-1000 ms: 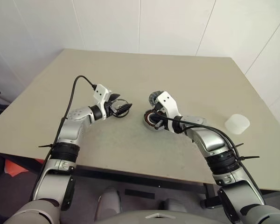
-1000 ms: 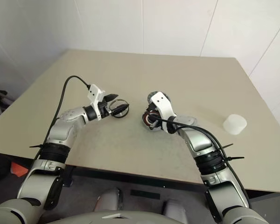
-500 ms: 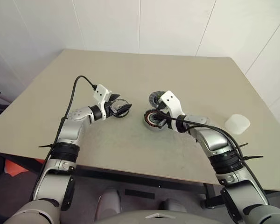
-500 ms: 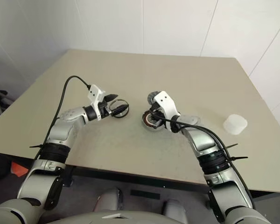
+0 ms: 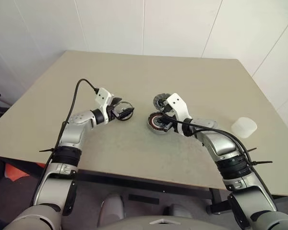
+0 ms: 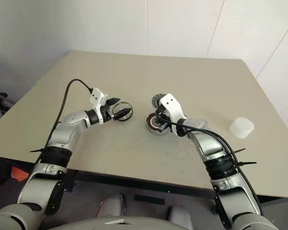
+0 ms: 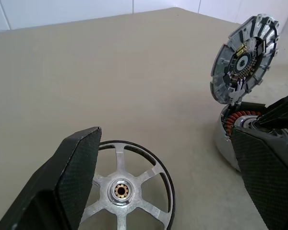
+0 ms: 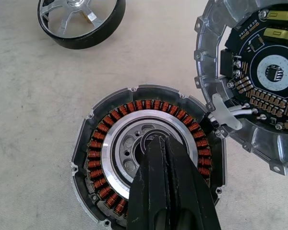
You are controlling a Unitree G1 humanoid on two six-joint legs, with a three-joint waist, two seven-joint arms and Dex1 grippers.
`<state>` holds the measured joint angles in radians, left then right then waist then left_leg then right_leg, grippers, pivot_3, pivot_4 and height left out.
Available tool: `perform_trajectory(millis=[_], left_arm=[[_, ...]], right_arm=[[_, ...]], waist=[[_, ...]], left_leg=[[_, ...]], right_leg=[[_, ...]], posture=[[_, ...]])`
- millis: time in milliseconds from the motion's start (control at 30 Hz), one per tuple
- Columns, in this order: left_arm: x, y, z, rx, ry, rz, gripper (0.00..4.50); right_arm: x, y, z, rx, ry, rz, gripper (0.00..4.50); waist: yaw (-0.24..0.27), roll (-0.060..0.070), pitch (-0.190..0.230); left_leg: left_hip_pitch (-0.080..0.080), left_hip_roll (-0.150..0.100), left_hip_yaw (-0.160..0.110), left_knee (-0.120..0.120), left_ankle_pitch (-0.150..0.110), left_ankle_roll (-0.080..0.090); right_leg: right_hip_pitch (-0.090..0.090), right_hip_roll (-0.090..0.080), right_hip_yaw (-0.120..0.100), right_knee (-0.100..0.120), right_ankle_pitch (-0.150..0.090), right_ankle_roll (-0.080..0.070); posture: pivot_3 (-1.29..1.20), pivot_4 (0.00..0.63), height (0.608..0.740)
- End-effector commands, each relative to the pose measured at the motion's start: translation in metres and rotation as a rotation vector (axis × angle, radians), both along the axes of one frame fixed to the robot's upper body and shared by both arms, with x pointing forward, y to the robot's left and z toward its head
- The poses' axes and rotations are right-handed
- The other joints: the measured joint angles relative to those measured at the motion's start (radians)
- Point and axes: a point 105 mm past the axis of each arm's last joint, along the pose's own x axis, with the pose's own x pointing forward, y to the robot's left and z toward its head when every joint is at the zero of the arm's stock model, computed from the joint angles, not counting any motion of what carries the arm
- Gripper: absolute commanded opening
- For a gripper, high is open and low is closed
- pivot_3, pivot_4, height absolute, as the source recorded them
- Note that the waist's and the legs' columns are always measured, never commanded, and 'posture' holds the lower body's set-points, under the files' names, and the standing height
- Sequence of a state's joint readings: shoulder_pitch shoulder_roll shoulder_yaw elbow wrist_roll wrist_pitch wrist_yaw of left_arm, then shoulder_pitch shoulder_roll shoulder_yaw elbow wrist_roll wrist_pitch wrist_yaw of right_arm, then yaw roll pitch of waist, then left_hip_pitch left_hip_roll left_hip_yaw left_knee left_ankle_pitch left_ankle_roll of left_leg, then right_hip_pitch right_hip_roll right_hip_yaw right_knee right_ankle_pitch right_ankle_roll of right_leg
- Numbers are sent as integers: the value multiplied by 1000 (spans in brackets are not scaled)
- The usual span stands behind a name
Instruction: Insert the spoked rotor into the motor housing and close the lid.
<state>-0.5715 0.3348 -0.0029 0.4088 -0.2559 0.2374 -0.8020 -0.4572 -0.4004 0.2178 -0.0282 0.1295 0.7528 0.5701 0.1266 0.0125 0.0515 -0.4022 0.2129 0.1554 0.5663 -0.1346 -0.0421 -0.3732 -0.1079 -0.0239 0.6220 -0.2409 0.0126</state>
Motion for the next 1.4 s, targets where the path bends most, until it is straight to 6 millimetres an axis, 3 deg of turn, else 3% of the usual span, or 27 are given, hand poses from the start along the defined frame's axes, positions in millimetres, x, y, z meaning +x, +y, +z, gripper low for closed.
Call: perform_trajectory(millis=[33,400,800,1100,1400], left_arm=[[7,7,20,-4,-70,21,4500],[12,16,20,-9,-71,60,4500],[11,11,17,-7,-63,48,4500],[9,8,14,-5,-58,38,4500],[4,3,9,-11,-42,21,4500]], right_arm=[[-3,3,2,-5,-7,9,36],[-11,16,-4,-3,12,41,36],[-4,15,26,7,-76,45,36],[0,16,37,16,-107,47,36],[-3,2,-16,-19,23,7,36]], waist=[[0,0,0],[-1,0,0],[-1,0,0],[0,0,0],[-1,-1,0]], left_leg=[[0,0,0,0,0,0],[0,0,0,0,0,0],[0,0,0,0,0,0],[-1,0,0,0,0,0],[0,0,0,0,0,0]], right_leg=[[0,0,0,0,0,0],[0,0,0,0,0,0],[-1,0,0,0,0,0],[-1,0,0,0,0,0],[0,0,0,0,0,0]], posture=[[0,0,740],[0,0,740],[0,0,740],[0,0,740],[0,0,740]])
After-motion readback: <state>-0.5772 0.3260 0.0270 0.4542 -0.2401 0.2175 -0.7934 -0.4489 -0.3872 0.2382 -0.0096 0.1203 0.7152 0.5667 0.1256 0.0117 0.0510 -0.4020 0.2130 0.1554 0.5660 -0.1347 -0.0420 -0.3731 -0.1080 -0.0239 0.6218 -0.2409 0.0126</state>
